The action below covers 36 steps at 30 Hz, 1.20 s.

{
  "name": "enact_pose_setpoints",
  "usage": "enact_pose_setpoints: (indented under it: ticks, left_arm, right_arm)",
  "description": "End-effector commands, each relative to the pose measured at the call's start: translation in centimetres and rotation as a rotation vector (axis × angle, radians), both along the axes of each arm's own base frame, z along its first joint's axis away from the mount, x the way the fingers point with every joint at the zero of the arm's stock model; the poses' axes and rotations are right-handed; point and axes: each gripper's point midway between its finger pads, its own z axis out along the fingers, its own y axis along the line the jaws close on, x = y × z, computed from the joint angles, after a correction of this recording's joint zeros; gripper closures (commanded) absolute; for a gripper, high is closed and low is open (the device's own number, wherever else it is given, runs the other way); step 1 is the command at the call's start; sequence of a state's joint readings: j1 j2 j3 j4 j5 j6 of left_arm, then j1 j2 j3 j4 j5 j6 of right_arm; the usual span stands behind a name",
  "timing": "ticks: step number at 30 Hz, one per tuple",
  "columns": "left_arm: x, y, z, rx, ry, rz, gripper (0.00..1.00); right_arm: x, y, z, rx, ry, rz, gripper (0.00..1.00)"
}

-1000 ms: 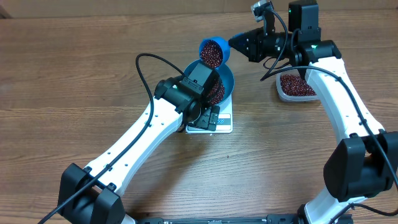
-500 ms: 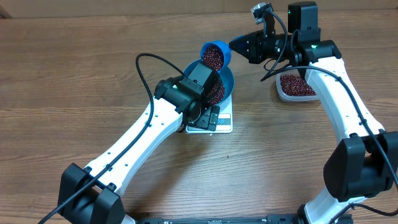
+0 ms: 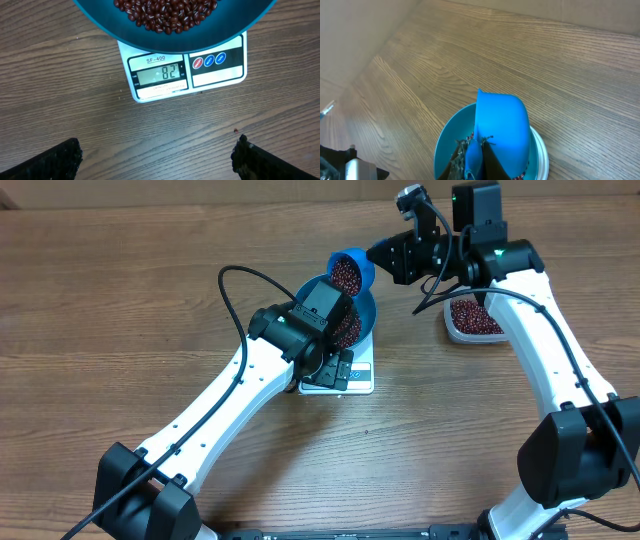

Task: Scoop item into bowl and weigh 150g on scale
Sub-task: 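Tilt the scoop to pour beans into the teal bowl gradually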

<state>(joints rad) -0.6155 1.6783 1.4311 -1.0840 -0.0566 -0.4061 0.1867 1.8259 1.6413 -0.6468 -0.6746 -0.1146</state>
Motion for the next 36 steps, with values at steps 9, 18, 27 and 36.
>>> enact_pose_setpoints:
  ticks: [9, 18, 27, 36]
  left_arm:
    - [-0.3, -0.2, -0.2, -0.001, 0.008, -0.002, 0.0]
    - [-0.3, -0.2, -0.2, -0.001, 0.008, -0.002, 0.01]
    - [-0.3, -0.2, -0.2, -0.001, 0.008, -0.002, 0.0]
    - [-0.3, -0.2, -0.2, -0.001, 0.008, -0.002, 0.0]
  right_arm:
    - [-0.2, 0.2, 3.8, -0.002, -0.107, 0.004, 0.96]
    - [-0.2, 0.2, 3.8, -0.003, -0.106, 0.004, 0.96]
    - [-0.3, 0.2, 3.7, -0.005, -0.104, 0.008, 0.96]
    - [-1.1, 0.2, 5.5, 0.012, -0.14, 0.023, 0.96]
